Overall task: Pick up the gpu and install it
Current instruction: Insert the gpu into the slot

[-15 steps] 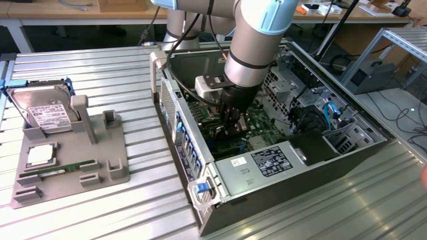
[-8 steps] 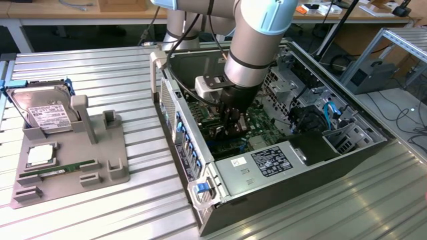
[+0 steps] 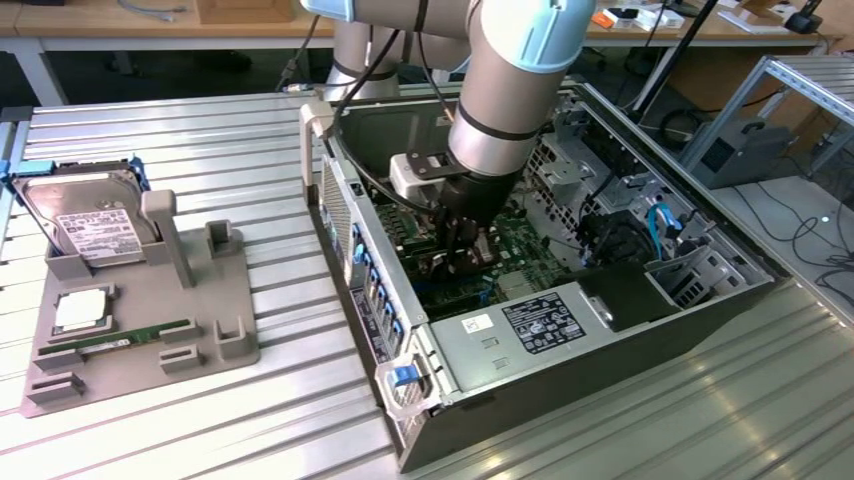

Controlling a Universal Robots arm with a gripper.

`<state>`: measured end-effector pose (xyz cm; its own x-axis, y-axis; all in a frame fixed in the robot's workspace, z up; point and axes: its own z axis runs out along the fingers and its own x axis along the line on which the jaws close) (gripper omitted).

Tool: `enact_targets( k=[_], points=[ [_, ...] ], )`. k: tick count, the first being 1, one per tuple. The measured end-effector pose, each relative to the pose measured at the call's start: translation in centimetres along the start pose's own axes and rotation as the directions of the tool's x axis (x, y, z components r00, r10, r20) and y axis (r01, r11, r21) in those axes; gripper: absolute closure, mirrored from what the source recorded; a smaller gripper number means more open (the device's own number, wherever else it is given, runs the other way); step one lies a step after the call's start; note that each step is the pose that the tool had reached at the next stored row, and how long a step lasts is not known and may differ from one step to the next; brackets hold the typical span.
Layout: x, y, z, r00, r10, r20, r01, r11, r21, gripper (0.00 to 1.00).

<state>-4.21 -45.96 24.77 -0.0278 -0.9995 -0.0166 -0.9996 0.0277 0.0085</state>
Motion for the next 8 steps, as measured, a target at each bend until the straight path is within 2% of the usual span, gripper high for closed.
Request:
enact_targets(
  k=[1, 2, 4, 6, 7, 8],
  points=[
    [0.0, 0.00, -0.01, 1.0000, 0.000, -0.0002, 0.000, 1.0000, -0.0001, 0.66],
    [0.0, 0.00, -0.01, 1.0000, 0.000, -0.0001, 0.000, 1.0000, 0.0000, 0.60],
    [0.0, 0.00, -0.23, 1.0000, 0.000, -0.0008, 0.000, 1.0000, 0.0000, 0.60],
    [-0.1, 0.03, -1.47, 1.0000, 0.000, -0.0005, 0.000, 1.0000, 0.0016, 0.60],
    [-0.5, 0.05, -2.68, 1.0000, 0.000, -0.0007, 0.000, 1.0000, 0.0017, 0.60],
    [-0.7, 0.05, -3.18, 1.0000, 0.000, -0.0007, 0.000, 1.0000, 0.0019, 0.61]
  ],
)
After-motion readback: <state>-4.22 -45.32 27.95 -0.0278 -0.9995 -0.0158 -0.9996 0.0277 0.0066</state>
